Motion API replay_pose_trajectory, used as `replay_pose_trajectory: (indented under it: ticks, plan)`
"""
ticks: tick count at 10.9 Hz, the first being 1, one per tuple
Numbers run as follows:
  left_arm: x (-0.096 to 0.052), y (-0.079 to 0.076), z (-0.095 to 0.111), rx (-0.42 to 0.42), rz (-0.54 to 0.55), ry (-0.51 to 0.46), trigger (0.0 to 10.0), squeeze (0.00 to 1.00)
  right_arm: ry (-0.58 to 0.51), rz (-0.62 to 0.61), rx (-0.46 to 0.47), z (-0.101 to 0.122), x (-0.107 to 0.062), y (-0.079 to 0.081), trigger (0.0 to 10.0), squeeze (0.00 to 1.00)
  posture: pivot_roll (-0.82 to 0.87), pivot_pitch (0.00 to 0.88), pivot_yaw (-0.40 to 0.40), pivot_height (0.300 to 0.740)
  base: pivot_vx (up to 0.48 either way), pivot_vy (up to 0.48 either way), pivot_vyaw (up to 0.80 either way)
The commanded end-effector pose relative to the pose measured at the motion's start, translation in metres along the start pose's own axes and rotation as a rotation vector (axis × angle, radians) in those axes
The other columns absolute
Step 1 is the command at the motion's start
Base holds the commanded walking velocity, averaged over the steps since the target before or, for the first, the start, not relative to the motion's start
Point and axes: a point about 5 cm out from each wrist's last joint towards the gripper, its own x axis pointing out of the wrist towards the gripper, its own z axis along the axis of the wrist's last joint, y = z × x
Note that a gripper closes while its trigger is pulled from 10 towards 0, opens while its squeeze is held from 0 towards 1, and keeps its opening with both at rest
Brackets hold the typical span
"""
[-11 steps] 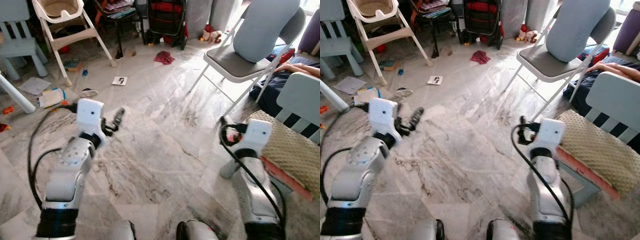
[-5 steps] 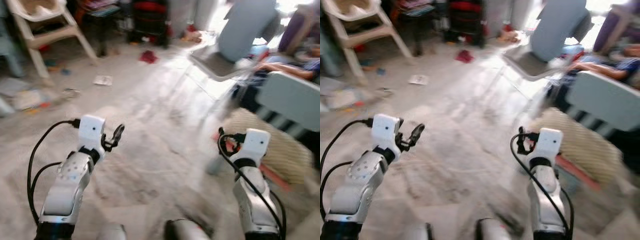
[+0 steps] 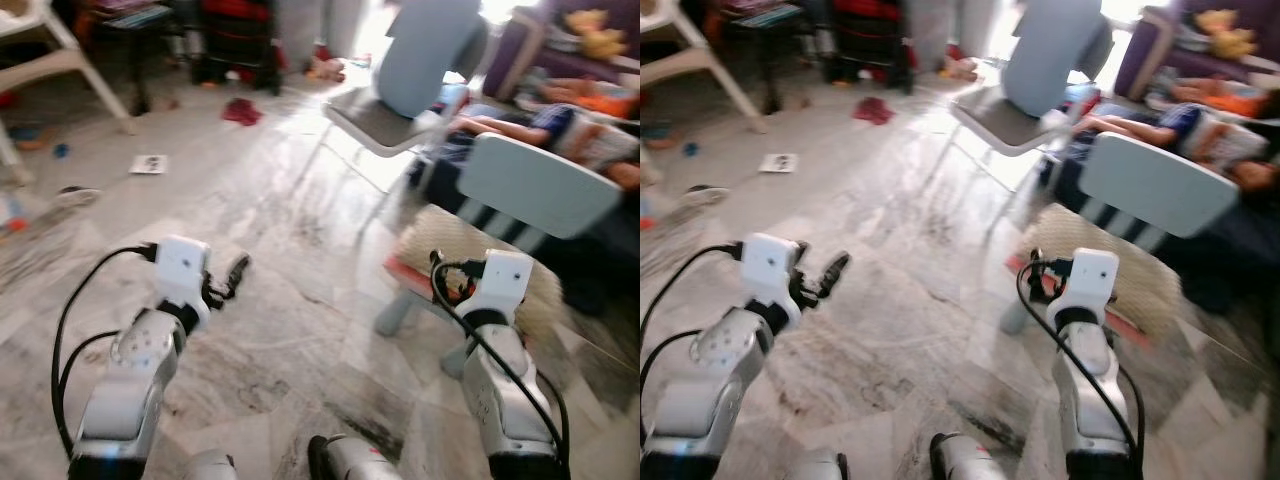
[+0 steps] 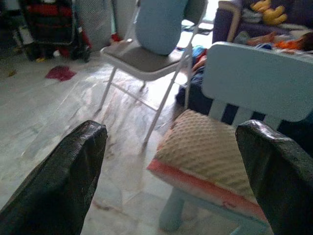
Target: Move the pillow to the sofa
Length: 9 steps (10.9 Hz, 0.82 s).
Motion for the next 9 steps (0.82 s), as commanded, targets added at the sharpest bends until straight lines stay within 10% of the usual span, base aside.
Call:
replay_pose_trajectory:
  ticks: [1,9]
  plan:
    - [-0.003,0.0,0.006,0.016,-0.023,-0.026,10.0,0.0,0.023,0.004,0.005,-0.003,-0.001,0.0,10.0,0.0,0.01,0.091,-0.092,0.74,0.0,0.0,-0.8]
    - [0.01,-0.012,0.017,0.018,-0.137,-0.069,10.0,0.0,0.04,-0.011,0.027,-0.006,-0.004,0.0,10.0,0.0,0.0,0.098,-0.084,0.74,0.0,-0.139,-0.8]
